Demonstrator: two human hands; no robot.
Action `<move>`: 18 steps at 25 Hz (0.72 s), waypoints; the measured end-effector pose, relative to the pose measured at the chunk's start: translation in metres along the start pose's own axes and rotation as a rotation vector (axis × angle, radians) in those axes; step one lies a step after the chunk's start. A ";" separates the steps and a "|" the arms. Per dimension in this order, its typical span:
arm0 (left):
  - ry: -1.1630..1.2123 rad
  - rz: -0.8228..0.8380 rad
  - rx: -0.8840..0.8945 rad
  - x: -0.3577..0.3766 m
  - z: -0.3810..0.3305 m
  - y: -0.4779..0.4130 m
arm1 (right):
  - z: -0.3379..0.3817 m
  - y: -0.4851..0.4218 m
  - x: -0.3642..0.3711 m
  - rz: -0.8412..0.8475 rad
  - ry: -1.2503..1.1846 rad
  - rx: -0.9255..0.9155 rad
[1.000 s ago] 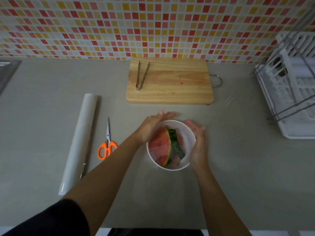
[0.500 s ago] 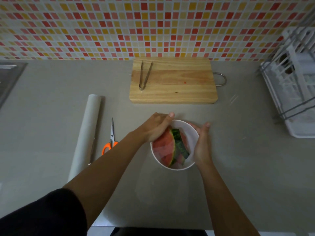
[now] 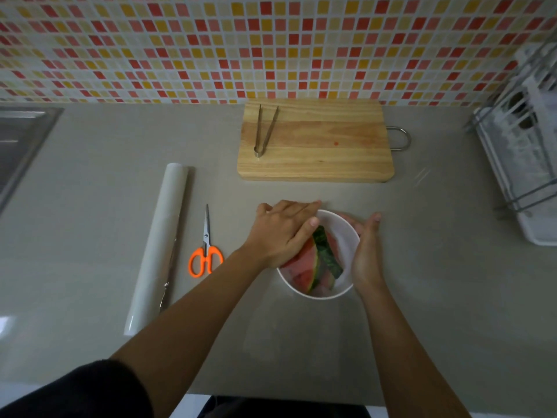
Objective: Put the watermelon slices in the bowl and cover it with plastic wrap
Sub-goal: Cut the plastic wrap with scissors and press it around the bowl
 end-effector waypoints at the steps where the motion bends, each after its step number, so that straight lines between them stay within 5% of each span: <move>1: -0.038 -0.018 -0.008 0.000 0.001 0.000 | 0.002 0.001 0.000 -0.013 0.009 -0.012; 8: 0.024 0.021 -0.227 0.006 0.013 -0.002 | 0.021 0.010 -0.001 -0.049 0.258 -0.108; 11: 0.421 -0.070 -0.390 0.001 0.025 0.001 | 0.030 0.017 -0.011 -0.168 0.474 -0.252; 13: 0.714 -0.088 -0.434 -0.002 0.028 -0.003 | 0.028 0.026 -0.012 -0.177 0.360 -0.294; 18: 1.236 0.215 -0.576 0.019 0.013 -0.011 | 0.016 0.025 -0.010 -0.265 0.173 -0.132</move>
Point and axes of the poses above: each hand's wrist, its own y-axis away from the middle knuckle, its own x-axis out of the palm, z = x × y, the point moved 4 cm from there along -y, towards the middle knuckle, and after that the axes turned 13 degrees about -z, right-handed, at the moved point
